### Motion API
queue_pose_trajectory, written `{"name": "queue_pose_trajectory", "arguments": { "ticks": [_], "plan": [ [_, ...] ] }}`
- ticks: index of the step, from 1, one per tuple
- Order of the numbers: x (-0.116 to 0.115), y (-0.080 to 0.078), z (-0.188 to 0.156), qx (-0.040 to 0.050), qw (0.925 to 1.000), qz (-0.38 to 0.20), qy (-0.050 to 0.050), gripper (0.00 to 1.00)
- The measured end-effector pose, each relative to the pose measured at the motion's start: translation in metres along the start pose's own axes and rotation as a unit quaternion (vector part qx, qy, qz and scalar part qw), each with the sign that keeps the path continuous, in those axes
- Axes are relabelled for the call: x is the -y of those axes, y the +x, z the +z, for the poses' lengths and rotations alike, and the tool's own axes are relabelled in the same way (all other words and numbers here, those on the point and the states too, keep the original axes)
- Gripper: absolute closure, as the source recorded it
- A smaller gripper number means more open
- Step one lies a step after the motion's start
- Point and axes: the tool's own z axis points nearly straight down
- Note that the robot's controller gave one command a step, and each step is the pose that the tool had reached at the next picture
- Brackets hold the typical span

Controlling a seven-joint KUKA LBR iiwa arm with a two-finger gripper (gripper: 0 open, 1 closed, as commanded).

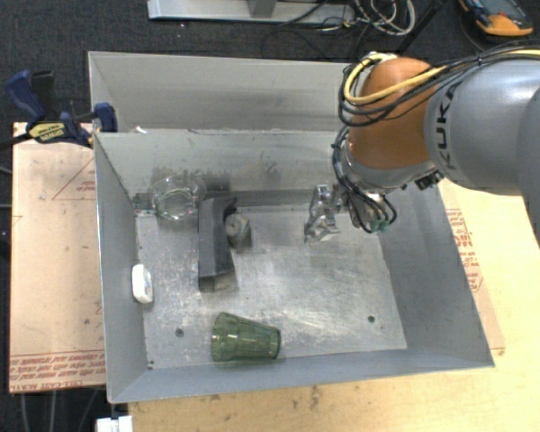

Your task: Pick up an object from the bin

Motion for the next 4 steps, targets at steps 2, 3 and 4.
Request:
{"name": "queue_pose_trajectory", "arguments": {
  "ticks": [2,3,4],
  "plan": [
    [-0.015,-0.029,0.003,0.0008,1.0000,0.004,0.000,0.00],
    [-0.015,-0.029,0.003,0.0008,1.0000,0.003,0.000,0.00],
    [-0.068,0.000,0.021,-0.0003,0.9988,-0.048,0.000,1.00]
  ]
}}
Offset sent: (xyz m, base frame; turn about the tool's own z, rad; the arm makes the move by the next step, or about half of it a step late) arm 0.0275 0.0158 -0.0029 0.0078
